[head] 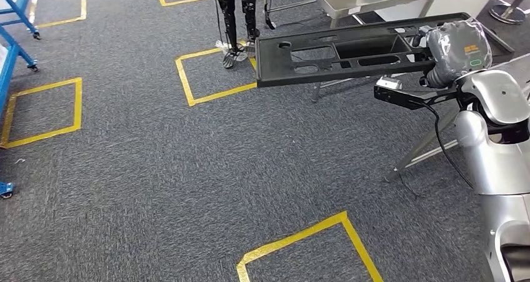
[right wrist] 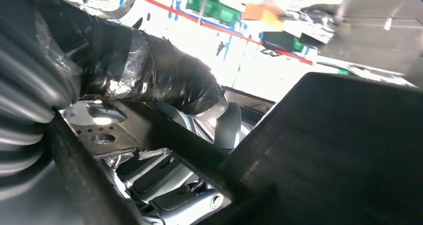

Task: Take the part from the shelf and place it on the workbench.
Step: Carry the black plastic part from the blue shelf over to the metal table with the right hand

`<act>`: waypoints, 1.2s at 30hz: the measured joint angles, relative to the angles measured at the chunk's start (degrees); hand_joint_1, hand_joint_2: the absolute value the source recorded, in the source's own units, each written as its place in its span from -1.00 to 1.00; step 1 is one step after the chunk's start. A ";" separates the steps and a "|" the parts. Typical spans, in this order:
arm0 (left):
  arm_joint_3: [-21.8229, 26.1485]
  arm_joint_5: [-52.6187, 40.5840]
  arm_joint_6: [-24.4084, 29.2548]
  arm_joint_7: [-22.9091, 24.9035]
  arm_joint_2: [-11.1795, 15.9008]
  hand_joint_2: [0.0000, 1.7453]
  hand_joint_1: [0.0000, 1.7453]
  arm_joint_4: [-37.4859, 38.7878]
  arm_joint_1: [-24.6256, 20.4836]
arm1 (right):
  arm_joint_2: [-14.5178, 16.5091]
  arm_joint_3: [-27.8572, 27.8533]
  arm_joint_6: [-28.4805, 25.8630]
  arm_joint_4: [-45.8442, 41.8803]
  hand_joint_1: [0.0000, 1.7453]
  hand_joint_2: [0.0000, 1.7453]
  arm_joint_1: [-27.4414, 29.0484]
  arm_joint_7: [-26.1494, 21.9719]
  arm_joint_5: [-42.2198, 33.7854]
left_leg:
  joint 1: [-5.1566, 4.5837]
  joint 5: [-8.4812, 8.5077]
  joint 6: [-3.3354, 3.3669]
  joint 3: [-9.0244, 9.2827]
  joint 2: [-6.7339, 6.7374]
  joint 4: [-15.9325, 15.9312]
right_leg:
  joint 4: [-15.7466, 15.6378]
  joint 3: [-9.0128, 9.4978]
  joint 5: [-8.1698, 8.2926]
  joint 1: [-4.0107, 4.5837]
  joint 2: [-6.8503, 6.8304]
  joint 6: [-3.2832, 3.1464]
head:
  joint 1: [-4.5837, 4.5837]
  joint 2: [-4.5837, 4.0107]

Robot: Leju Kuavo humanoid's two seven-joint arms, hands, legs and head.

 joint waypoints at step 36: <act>0.02 -0.15 -0.08 0.02 0.03 1.00 -1.00 0.00 0.30 | -1.00 -1.67 -0.15 -0.43 1.00 1.00 2.02 0.05 -0.20 | 0.12 8.78 1.14 1.87 -4.11 -9.83 | 1.21 0.32 -1.04 -0.11 4.36 0.51 | 0.11 0.00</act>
